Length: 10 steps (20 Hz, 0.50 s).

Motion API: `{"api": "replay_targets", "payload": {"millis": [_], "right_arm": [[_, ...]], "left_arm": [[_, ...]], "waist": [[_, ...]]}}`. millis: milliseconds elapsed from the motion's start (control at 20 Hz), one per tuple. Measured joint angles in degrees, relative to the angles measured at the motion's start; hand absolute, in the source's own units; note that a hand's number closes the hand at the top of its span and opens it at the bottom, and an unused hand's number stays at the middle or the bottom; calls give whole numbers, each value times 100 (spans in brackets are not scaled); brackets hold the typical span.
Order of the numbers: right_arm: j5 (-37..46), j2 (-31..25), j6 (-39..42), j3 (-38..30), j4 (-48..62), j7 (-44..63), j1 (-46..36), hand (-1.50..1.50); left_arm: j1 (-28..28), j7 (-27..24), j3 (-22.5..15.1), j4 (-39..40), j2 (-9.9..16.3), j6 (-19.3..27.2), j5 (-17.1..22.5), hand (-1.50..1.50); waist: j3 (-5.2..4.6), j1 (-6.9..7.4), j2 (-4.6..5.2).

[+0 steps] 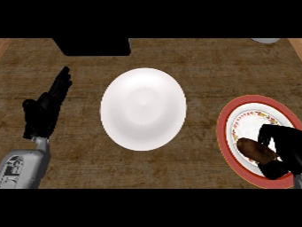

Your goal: Pick the sweet potato from the plate and place it in the plate

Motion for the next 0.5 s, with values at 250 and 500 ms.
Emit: {"api": "replay_targets", "payload": {"millis": [250,500], "right_arm": [[-198,292,-586,-109,-938,-159,-94,150],[-409,439,-694,-11,-1806,-348,-244,150]], "left_arm": [[68,-155,27,127,-5,-19,-25,0],[8,-102,7,101,-62,-20,-45,0]], "waist": [[23,-13,1],[29,19,8]]}}
